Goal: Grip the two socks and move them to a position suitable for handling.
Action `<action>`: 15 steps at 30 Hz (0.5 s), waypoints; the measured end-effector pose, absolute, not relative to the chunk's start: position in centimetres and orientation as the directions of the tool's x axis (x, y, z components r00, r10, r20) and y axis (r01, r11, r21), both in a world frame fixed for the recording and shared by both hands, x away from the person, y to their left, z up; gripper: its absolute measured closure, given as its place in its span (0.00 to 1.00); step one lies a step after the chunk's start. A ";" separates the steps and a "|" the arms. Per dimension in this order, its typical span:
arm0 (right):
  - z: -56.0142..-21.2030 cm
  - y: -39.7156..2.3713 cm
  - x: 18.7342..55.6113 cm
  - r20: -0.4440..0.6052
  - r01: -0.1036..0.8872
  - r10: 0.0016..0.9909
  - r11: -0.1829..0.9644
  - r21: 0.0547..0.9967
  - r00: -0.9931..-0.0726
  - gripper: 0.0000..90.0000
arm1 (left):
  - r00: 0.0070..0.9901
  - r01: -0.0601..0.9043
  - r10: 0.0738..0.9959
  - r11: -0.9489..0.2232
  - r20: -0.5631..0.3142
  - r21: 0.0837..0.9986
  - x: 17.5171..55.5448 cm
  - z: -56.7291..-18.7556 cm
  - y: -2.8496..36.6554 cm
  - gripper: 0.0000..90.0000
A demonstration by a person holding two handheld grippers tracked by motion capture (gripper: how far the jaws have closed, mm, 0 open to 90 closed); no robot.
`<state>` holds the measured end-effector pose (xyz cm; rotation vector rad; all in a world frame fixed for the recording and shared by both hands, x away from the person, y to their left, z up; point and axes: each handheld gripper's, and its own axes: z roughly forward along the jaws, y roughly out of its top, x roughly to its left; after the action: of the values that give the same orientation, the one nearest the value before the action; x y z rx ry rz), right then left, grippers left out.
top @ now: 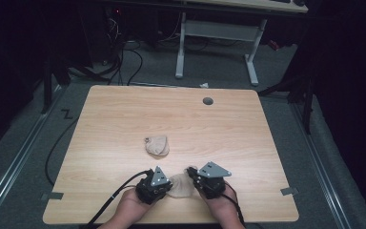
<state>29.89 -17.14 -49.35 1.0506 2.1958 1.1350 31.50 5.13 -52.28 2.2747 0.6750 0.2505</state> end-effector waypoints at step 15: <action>-51.1 -21.8 29.3 -0.057 0.520 0.849 0.374 0.768 -0.526 0.90 | 0.843 0.380 0.537 -0.597 0.000 0.707 31.2 -52.3 5.5 0.89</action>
<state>29.28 -21.77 -51.09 1.1829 2.1925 0.9863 31.15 5.55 -52.31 2.2788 0.6638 0.2755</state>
